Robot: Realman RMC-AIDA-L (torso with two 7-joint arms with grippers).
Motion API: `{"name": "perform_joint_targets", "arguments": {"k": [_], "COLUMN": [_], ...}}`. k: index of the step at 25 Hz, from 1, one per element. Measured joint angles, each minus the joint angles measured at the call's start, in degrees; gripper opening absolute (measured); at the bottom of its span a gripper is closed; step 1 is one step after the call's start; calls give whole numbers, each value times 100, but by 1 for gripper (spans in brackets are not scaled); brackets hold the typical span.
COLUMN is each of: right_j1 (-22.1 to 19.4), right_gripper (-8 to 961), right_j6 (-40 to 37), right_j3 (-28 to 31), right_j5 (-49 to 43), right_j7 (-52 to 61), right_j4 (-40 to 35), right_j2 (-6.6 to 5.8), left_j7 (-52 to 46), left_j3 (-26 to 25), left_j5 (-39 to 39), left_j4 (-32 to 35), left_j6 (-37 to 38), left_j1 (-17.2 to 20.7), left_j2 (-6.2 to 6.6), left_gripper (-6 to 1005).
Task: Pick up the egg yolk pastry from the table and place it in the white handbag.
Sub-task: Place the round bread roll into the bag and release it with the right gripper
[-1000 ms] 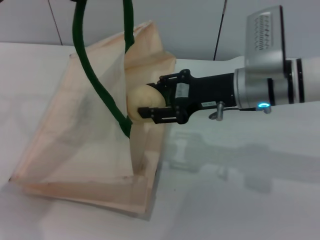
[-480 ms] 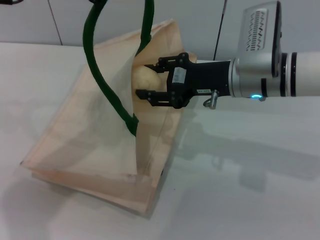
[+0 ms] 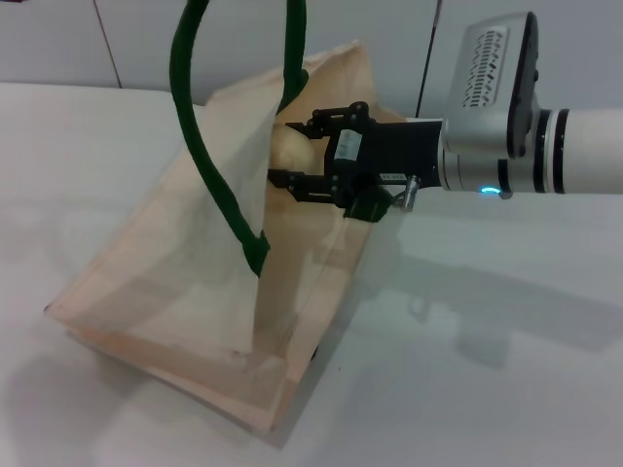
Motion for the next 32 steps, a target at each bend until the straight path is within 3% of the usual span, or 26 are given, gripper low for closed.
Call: {"name": "perform_joint_targets", "arguments": {"k": [10, 16, 32], "right_j1": [14, 52, 138], "right_gripper": [576, 576, 760], "right_j6": [-29, -430, -861], "right_j3": [0, 156, 346], "right_j5": [-2, -2, -9], "right_j7": [-2, -2, 44], "right_j4": [83, 240, 477], "right_j2": [7, 16, 21], "left_j7": [-5, -5, -5], "left_j3": [31, 19, -6], "left_j5": [12, 0, 45], "left_j4": [4, 4, 4], "left_j6": [6, 31, 56], "left_j1": [12, 15, 15], "left_j2": [-3, -3, -2], "left_gripper": [120, 119, 119]}}
